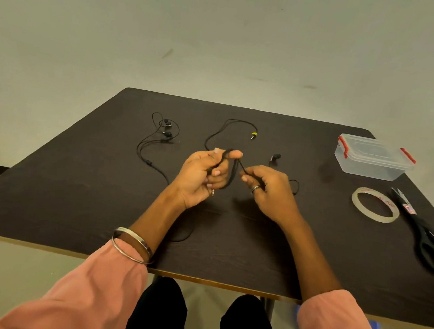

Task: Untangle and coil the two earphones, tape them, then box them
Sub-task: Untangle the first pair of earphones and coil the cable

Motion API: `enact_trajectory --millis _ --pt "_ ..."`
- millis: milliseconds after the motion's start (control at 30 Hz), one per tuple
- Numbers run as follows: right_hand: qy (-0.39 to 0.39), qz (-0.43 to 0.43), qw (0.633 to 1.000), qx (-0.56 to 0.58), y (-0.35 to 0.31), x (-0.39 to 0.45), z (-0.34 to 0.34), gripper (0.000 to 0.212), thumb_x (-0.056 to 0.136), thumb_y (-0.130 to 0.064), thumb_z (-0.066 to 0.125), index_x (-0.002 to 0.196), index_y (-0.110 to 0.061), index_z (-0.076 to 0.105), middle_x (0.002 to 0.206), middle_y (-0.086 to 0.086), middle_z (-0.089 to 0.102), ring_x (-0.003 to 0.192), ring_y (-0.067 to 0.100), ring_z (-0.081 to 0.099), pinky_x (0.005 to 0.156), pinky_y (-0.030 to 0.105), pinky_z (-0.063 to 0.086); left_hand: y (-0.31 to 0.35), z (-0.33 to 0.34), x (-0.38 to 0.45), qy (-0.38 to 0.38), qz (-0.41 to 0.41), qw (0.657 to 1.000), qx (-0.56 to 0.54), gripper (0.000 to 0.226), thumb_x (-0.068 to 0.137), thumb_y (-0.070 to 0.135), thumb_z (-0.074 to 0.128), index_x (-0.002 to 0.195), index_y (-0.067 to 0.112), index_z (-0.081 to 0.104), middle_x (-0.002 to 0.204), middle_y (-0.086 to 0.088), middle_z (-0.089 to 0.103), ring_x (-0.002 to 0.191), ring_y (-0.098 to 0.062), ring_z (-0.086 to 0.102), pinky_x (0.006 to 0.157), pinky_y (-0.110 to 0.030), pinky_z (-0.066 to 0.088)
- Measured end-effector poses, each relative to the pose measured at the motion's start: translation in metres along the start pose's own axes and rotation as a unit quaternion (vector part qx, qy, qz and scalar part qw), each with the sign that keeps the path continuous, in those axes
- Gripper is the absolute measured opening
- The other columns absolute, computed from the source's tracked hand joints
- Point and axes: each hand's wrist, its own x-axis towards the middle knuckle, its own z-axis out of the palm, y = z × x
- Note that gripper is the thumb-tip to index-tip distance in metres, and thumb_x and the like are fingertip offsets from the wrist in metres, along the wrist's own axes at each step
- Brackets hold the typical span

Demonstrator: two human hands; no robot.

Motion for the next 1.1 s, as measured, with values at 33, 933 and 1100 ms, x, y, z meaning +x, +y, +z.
enact_trajectory --millis 33,933,1100 --pt "-0.026 -0.001 0.999 -0.021 0.0 0.0 0.002 0.016 0.092 -0.012 0.06 0.104 -0.006 0.069 0.093 0.006 0.069 0.086 0.019 0.063 0.071 0.011 0.04 0.002 -0.002 0.001 0.018 0.01 1.0 -0.021 0.038 0.103 0.017 0.029 0.114 -0.006 0.056 0.051 0.004 0.039 0.037 -0.001 0.025 0.038 -0.016 0.02" --pt "0.035 -0.211 0.936 -0.279 -0.023 -0.01 0.028 0.021 0.079 -0.011 0.063 0.098 -0.014 0.07 0.083 -0.002 0.067 0.075 0.02 0.061 0.08 0.038 0.027 0.0 -0.014 0.009 0.189 0.166 0.957 0.146 0.026 0.099 -0.007 0.031 0.096 0.008 0.052 0.109 -0.013 0.066 0.081 -0.015 0.068 0.07 -0.02 0.052" --pt "0.115 -0.134 0.969 -0.172 -0.016 -0.008 0.014 0.024 0.093 -0.021 0.049 0.101 -0.014 0.071 0.083 -0.002 0.065 0.078 0.019 0.061 0.075 0.037 0.035 -0.007 -0.004 0.006 0.132 0.13 0.952 0.243 0.03 0.1 -0.006 0.03 0.098 0.013 0.054 0.102 -0.009 0.067 0.078 -0.016 0.069 0.073 -0.023 0.053"
